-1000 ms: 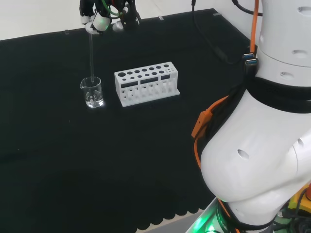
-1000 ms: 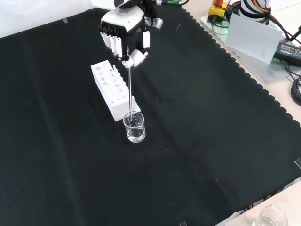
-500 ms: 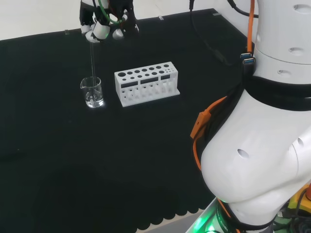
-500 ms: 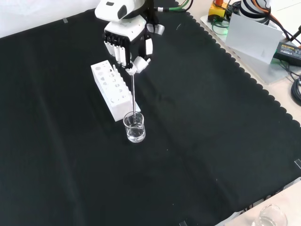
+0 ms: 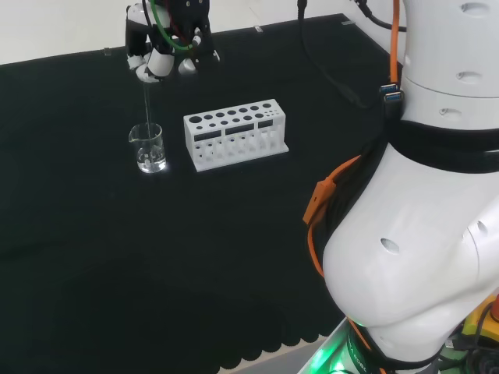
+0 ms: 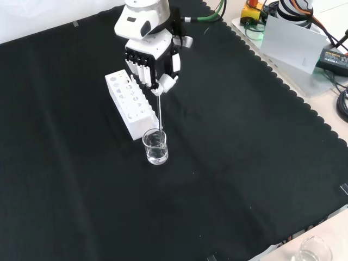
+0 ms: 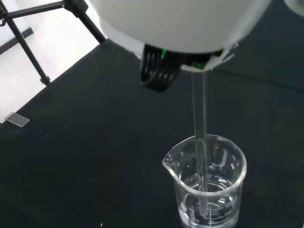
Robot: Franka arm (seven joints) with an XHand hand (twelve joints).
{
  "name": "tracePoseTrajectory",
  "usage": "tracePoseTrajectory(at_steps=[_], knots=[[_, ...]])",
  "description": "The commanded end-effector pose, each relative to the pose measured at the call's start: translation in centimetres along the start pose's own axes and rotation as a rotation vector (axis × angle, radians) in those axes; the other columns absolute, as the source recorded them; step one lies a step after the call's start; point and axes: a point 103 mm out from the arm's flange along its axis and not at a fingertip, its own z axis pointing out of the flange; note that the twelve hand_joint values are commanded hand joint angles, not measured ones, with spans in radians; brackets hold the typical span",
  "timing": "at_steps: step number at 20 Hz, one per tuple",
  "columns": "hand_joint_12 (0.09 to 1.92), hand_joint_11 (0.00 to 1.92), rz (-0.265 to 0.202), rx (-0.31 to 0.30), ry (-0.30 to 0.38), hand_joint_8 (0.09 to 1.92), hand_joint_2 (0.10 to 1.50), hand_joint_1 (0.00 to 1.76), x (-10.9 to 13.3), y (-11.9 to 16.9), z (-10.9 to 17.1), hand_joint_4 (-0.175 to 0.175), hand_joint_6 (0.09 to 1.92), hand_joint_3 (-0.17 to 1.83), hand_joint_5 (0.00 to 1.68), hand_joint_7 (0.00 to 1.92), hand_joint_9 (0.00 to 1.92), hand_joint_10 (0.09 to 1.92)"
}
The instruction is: Stir in the beaker to the left of the white test tube rack with the glass rod.
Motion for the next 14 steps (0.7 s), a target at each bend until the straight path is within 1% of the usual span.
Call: tracePoseTrajectory(at_steps=[1,3,8,14], knots=[[0.56,1.71,-0.021,0.019,0.014,0.82,0.47,1.34,0.8,1.2,0.8,-0.175,0.52,0.96,1.32,1.4,1.82,0.44],[0.56,1.71,-0.022,0.022,0.026,0.82,0.47,1.34,0.6,1.8,1.0,-0.175,0.52,0.96,1.32,1.4,1.82,0.44],[0.56,1.71,-0.019,0.022,0.026,0.82,0.47,1.34,-0.4,2.9,1.3,-0.175,0.52,0.96,1.32,1.4,1.82,0.44],[0.56,1.71,0.008,0.02,0.014,0.82,0.47,1.34,-2.4,2.9,1.2,-0.175,0.52,0.96,1.32,1.4,1.82,0.44]])
